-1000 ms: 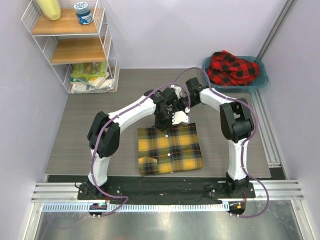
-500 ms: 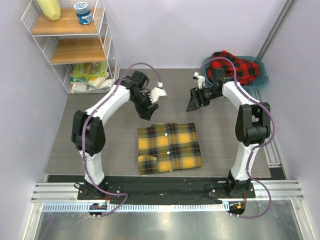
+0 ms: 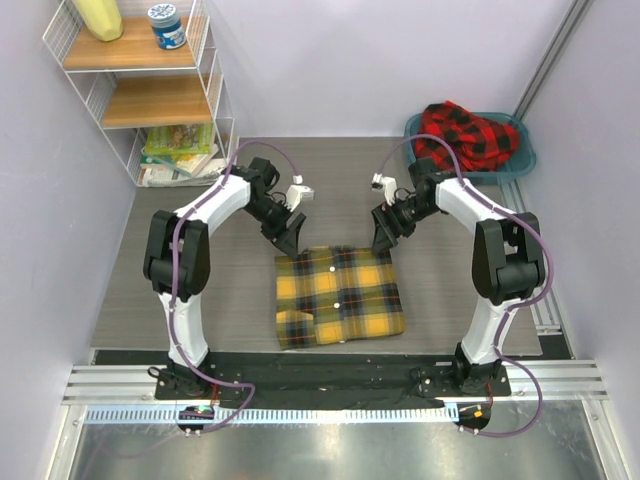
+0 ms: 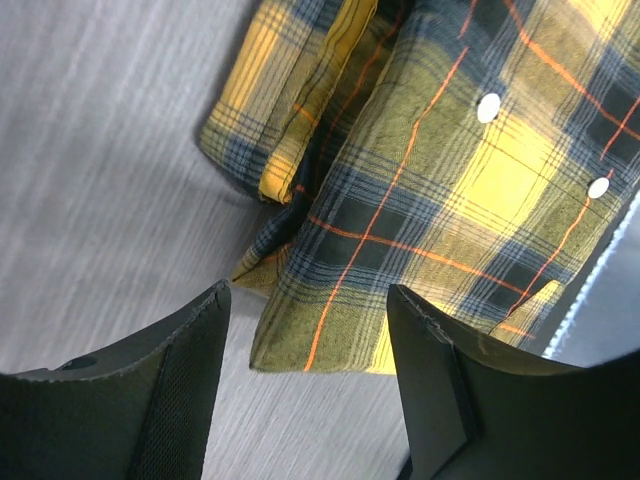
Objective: Fold and stack the long sleeve shirts
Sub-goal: Fold the shirt
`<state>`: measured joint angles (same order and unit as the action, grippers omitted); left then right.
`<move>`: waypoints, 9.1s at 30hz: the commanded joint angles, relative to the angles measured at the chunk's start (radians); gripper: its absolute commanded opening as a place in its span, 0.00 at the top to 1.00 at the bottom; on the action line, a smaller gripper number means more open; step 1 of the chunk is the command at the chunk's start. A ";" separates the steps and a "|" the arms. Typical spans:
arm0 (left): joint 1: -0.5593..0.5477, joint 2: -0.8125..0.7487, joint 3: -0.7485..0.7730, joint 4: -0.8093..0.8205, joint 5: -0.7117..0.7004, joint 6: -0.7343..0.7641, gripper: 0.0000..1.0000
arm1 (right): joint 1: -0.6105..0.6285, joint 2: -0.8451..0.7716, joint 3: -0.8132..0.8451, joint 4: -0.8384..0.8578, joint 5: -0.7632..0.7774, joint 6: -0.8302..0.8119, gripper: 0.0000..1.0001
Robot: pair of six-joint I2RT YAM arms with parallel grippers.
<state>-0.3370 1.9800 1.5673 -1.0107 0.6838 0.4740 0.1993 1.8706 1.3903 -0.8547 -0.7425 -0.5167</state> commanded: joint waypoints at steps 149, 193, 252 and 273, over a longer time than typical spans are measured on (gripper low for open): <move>0.179 -0.439 -1.121 1.171 0.045 -1.288 0.39 | 0.350 -0.076 -0.257 0.396 0.061 0.509 0.60; 0.063 -0.215 0.440 -0.466 -0.941 -0.259 1.00 | 0.003 -0.315 -0.304 0.358 -0.089 0.619 0.36; -0.553 -0.003 0.129 0.024 -0.051 -0.396 0.54 | -0.149 -0.267 -0.280 0.260 -0.051 0.583 0.36; 0.170 -0.047 -0.039 0.066 -0.265 -0.147 0.40 | 0.201 -0.100 -0.439 0.448 -0.008 0.704 0.47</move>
<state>-0.1608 1.8885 1.5593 -0.9539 0.4469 0.2714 0.3981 1.7054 0.8959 -0.4507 -0.7948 0.1802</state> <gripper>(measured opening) 0.611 0.597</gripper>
